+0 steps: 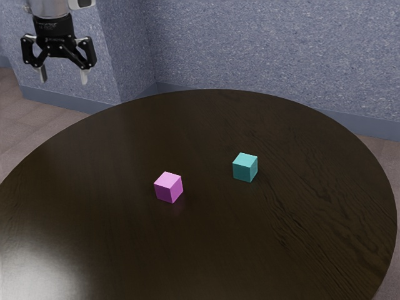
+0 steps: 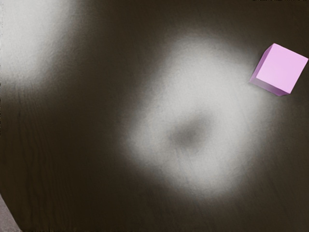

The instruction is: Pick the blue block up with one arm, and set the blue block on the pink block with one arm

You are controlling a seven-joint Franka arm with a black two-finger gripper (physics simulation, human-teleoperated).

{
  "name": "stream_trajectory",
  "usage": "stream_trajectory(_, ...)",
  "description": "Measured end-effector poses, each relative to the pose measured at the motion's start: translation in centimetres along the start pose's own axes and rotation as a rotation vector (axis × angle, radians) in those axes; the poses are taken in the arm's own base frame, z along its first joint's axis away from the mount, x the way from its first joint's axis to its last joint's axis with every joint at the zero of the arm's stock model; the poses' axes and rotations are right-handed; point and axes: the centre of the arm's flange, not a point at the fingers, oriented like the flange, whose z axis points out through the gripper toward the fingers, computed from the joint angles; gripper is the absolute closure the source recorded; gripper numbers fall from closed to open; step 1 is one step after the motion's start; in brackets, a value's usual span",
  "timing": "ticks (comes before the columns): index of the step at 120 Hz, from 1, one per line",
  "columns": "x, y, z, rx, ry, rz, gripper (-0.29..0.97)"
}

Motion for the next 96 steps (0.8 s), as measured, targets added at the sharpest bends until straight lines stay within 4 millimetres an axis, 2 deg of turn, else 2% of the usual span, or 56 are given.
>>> stream_trajectory(13,0.2,-0.5,0.1,0.001,-0.004,-0.034,0.00)
stream_trajectory(16,0.1,-0.7,-0.5,-0.004,0.006,-0.041,0.00)
stream_trajectory(17,0.1,-0.8,-1.1,-0.009,0.018,-0.045,0.00)
stream_trajectory(22,-1.7,-2.4,-7.7,-0.047,0.151,-0.072,0.00)
stream_trajectory(27,-4.5,-3.0,-12.5,-0.055,0.258,-0.086,0.00)
stream_trajectory(30,-6.4,-1.9,-14.4,-0.056,0.299,-0.062,0.00)
stream_trajectory(33,-8.3,0.1,-15.6,-0.059,0.328,-0.016,0.00)
stream_trajectory(37,-10.6,2.7,-16.7,-0.064,0.352,0.048,0.00)
stream_trajectory(40,-11.8,3.9,-17.2,-0.064,0.363,0.078,0.00)
stream_trajectory(47,-12.6,4.2,-17.6,-0.057,0.372,0.082,0.00)
stream_trajectory(59,-11.9,2.7,-17.5,-0.045,0.364,0.041,0.00)
stream_trajectory(69,-11.5,2.7,-17.0,-0.042,0.348,0.038,0.00)
stream_trajectory(96,-9.3,5.2,-11.5,-0.048,0.183,0.143,0.00)
